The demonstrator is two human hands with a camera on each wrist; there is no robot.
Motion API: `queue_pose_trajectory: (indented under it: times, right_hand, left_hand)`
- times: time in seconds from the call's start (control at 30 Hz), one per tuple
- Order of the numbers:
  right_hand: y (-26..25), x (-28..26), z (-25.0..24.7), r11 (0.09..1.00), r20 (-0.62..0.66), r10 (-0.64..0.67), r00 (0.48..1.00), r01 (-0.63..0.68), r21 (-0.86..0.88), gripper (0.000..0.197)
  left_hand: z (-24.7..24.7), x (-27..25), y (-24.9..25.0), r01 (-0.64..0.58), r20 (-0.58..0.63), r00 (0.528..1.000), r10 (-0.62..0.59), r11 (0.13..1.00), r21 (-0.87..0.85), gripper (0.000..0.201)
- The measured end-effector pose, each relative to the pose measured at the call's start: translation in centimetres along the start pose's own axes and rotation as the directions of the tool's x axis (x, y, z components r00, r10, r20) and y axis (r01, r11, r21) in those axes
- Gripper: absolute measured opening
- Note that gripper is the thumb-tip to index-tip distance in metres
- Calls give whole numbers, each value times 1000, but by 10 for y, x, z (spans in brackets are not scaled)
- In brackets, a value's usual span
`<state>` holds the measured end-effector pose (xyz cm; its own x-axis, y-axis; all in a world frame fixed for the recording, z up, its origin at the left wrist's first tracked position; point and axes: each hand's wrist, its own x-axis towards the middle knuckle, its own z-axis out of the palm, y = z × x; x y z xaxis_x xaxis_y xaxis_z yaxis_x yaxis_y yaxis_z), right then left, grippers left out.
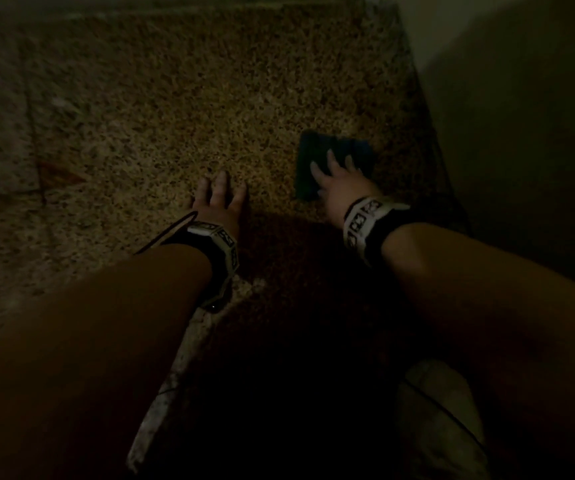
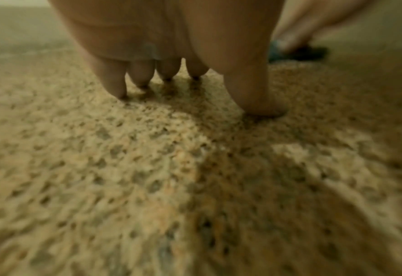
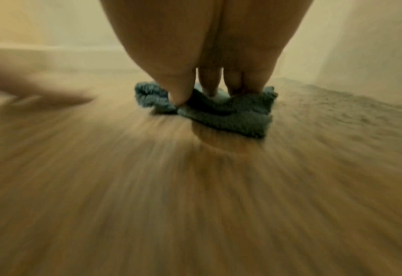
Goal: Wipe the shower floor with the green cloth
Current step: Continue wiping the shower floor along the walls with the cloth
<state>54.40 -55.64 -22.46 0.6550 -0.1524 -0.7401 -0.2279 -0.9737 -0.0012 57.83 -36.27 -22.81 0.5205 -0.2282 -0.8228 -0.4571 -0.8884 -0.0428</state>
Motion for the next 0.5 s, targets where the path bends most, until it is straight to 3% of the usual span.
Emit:
queue_pose_trajectory:
  times: [0.17, 0.33, 0.5]
  right_hand:
    - [-4, 19, -18, 998, 16, 66, 998, -65, -26, 63]
    - [12, 3, 2, 998, -34, -2, 999, -1, -67, 60]
    - [35, -37, 38, 999, 55, -26, 998, 28, -30, 56]
  left_hand:
    - [1, 2, -1, 19, 20, 1000, -18, 999, -36, 113]
    - [-3, -7, 1, -3, -10, 1000, 3, 999, -42, 106]
    - [-2, -13, 6, -54, -99, 994, 50, 998, -45, 104]
